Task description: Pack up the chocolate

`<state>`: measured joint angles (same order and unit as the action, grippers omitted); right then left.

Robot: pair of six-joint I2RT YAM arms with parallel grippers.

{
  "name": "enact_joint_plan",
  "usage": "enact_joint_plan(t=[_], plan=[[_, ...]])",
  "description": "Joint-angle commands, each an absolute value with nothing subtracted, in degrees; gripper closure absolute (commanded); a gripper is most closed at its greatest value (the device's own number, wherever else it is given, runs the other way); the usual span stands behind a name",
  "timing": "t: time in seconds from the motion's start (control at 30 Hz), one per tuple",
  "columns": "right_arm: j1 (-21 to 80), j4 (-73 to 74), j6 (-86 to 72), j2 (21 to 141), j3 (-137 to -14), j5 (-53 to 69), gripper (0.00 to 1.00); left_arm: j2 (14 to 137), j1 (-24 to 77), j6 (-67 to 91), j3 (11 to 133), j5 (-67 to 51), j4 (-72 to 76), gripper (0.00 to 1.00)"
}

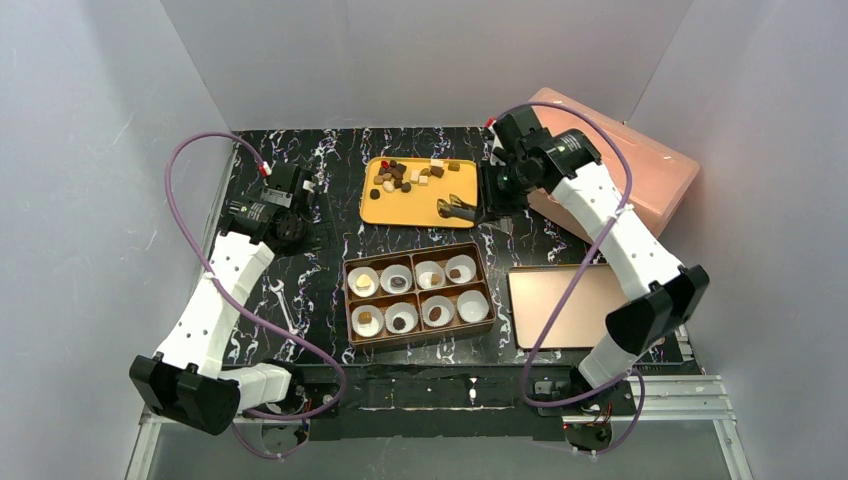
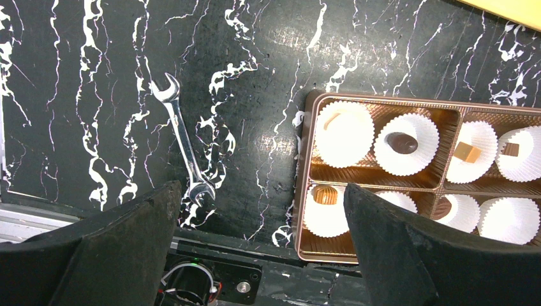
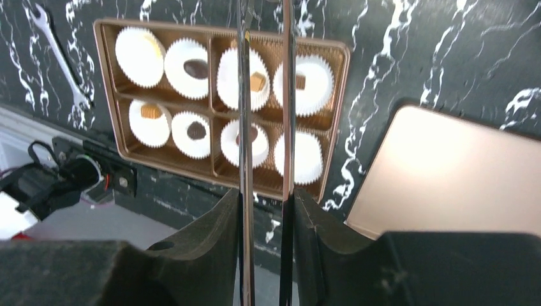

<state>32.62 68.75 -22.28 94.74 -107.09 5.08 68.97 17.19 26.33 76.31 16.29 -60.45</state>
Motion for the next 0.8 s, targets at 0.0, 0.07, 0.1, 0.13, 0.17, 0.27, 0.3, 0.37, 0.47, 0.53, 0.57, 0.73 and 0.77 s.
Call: enact_joint_plan(t=[0.0,0.07,0.1,0.13,0.17,0.27,0.3,0.37,0.47,0.53,0.57,0.73,0.77], plan=[[32.76,71.01,-22.58,88.52,-102.9,8.71,0.65,70.4,16.7,26.91,77.96,18.11,-61.63,0.0],[32.73,72.5,-22.59,86.73,-101.55,8.86,0.65,71.26,16.66,26.9,78.63,18.02,-61.5,0.0],[32.78,73.5,-22.59,85.73,-101.21,9.11,0.65,71.73,16.63,26.77,78.92,18.01,-61.47,0.01],[32.85,74.45,-22.59,84.7,-100.82,9.38,0.65,71.98,16.62,26.66,79.23,18.06,-61.46,0.01],[32.79,75.31,-22.55,83.67,-100.13,9.83,0.65,72.47,16.58,26.52,79.4,18.17,-61.45,0.0],[32.81,77.87,-22.49,79.85,-97.55,11.76,0.65,73.22,16.57,26.3,79.47,18.37,-61.21,0.01],[32.79,78.6,-22.52,78.56,-96.36,12.5,0.65,73.53,16.46,26.28,79.48,18.37,-61.25,0.01],[32.79,79.96,-22.79,76.34,-93.8,13.19,0.65,73.8,16.44,26.37,79.29,18.2,-61.07,0.0],[33.01,81.5,-23.29,73.46,-90.52,15.11,0.65,74.12,16.44,26.46,78.9,17.89,-60.66,0.0],[33.48,81.54,-23.63,71.98,-88.22,16.07,0.65,74.25,16.45,26.46,78.63,17.69,-60.33,0.0],[33.64,81.58,-23.78,71.38,-87.22,16.24,0.65,74.35,16.44,26.46,78.51,17.67,-60.24,0.0],[34.78,81.44,-24.45,69.66,-83.29,15.35,0.65,74.5,16.49,26.39,78.55,17.49,-60.13,0.0],[34.94,81.31,-24.51,69.43,-82.55,14.88,0.65,74.46,16.46,26.38,78.6,17.42,-60.25,0.01]])
